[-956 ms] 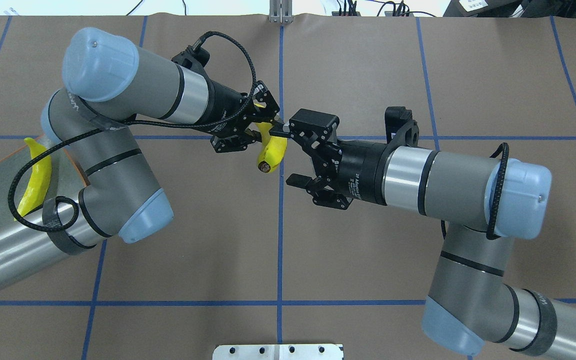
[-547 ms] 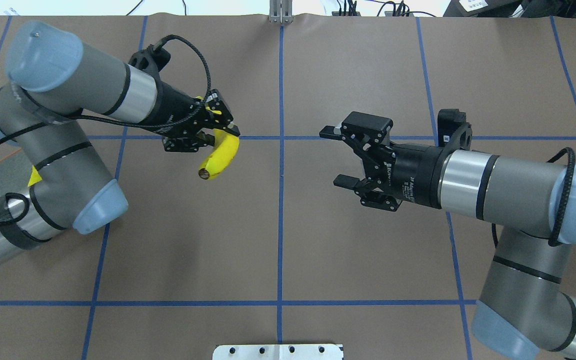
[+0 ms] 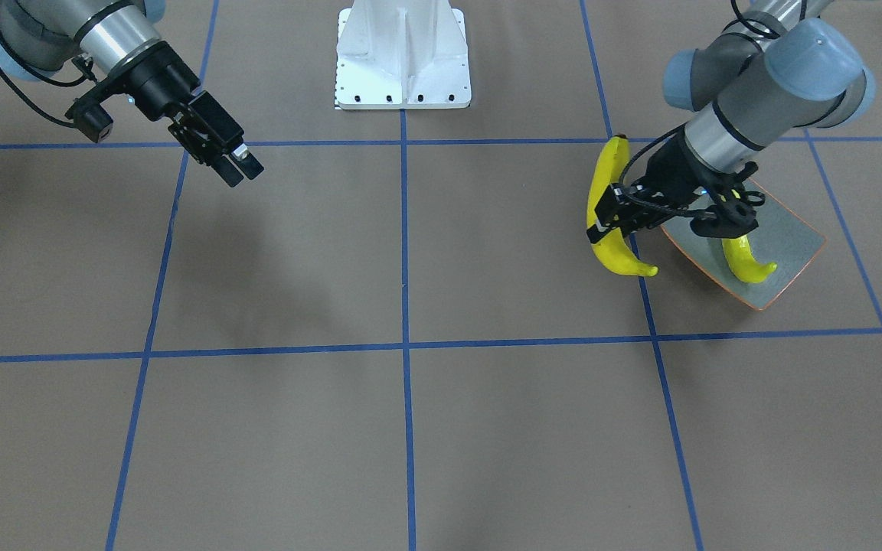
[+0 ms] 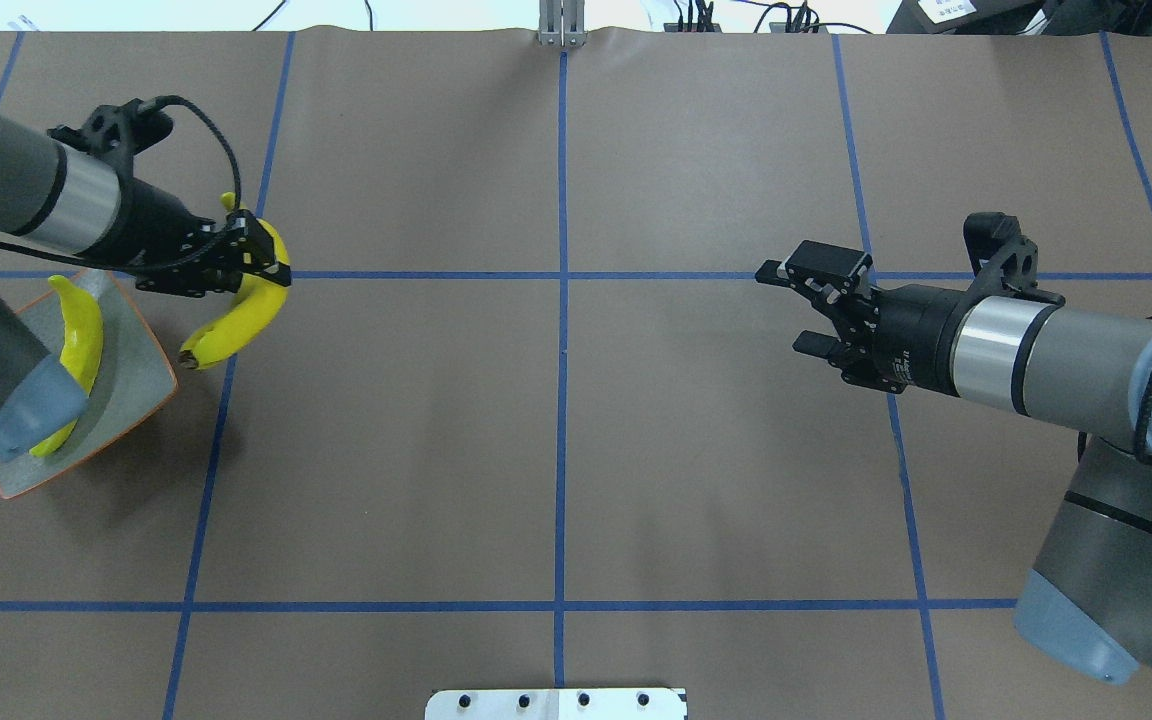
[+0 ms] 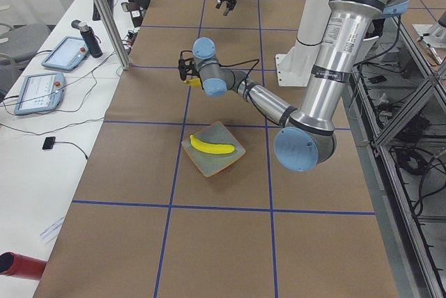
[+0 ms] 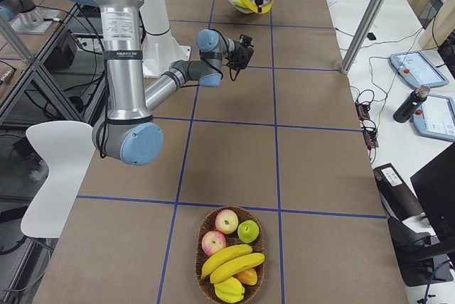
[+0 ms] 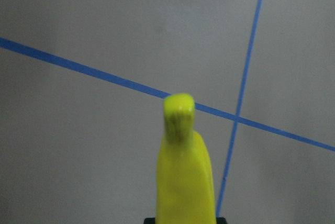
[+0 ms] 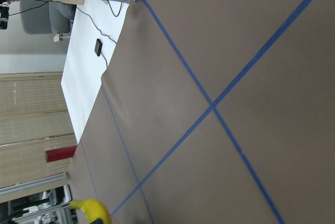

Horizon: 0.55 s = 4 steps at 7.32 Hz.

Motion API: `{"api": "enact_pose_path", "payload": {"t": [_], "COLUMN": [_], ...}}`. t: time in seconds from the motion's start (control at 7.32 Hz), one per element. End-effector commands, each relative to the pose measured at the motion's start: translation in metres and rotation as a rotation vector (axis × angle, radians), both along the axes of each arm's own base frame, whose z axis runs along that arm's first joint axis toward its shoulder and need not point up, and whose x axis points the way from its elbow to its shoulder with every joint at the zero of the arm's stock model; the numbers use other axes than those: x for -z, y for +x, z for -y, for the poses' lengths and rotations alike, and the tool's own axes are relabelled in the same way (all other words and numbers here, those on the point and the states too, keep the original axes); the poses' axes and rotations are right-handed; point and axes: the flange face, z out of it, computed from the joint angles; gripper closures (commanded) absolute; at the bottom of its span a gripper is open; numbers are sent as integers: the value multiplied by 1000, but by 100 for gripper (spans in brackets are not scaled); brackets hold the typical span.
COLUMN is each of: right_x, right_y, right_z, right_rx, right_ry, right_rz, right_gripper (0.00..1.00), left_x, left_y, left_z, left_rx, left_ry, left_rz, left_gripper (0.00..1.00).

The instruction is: Transfer all bananas from basket to plate

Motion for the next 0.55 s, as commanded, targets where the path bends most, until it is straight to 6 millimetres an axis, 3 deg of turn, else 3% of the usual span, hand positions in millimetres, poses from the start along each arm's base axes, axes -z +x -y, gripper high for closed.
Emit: {"api": "enact_pose_path", "payload": {"t": [0.0, 0.14, 0.41], "right_x": [-31, -36, -49], "right_y": [-6, -6, -14], "right_z": [15, 18, 23], "right_rx": [-16, -21, -18], "right_ry": [-2, -4, -7], "right_rz": [-79, -89, -119], "right_gripper": [0, 0, 0], "left_x": [-85, -110, -137], "left_y": [-65, -90, -112], "left_z": [-12, -21, -40], "left_rx": [-22, -13, -17], "left_ry": [105, 157, 215], "left_rz": [130, 193, 321], "left_gripper": [100, 100, 100]}}
